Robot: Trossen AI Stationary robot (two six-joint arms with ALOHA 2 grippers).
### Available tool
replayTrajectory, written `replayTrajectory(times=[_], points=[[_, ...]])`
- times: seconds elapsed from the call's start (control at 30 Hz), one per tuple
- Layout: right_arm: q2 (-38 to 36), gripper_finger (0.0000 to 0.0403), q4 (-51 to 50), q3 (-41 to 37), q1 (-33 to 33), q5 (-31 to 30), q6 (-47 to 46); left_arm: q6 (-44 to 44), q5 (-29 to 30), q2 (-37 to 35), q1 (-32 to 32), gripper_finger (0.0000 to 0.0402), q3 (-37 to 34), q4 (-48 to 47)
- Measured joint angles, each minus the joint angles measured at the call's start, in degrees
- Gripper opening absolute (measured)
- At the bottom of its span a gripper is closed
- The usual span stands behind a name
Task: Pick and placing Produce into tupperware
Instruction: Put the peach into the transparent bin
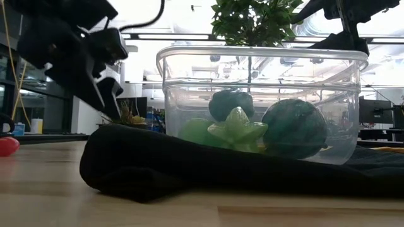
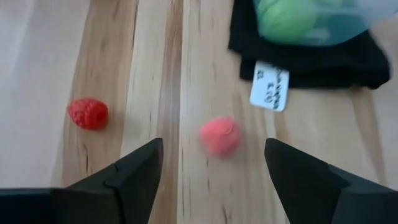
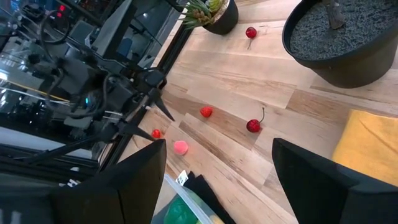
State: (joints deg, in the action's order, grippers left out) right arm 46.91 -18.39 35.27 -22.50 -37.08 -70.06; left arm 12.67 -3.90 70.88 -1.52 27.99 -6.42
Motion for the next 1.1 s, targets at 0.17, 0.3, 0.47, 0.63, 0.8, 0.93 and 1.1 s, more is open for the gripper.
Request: replayTrajectory(times=[0.17, 0.3, 0.47, 0.63, 0.8, 0.93, 1.1], points=[[0.0, 0.0282, 0.0, 0.0, 0.0, 0.0, -0.2, -0.3, -0.3, 3.2, 0.0, 0.0265, 0.0, 0.7], [0.0, 0.0282, 0.0, 0.0, 0.0, 0.0, -0.2, -0.7, -1.0, 4.7, 0.0, 0.0254, 0.0, 0.6], [0.0, 0.0282, 0.0, 0.0, 0.0, 0.0, -0.2, -2.2, -1.0, 6.0, 0.0, 0.0248, 0.0, 1.8], [0.0, 0.0282, 0.0, 0.0, 0.0, 0.0, -0.2, -4.6, 0.8, 6.3, -2.6, 0.0249, 0.2, 4.1], [0.0, 0.0282, 0.0, 0.0, 0.0, -0.2, -0.2, -5.3, 5.8, 6.3, -6.7, 0.0249, 0.6, 3.5], [0.0, 0.0282, -0.2, 0.0, 0.0, -0.5, -0.2, -4.3, 11.1, 6.7, -8.5, 0.025, 0.6, 3.3], [0.0, 0.0282, -0.2, 0.0, 0.0, -0.5, 0.0, -2.5, 11.4, 8.3, -8.8, 0.0248, 0.5, 3.1]])
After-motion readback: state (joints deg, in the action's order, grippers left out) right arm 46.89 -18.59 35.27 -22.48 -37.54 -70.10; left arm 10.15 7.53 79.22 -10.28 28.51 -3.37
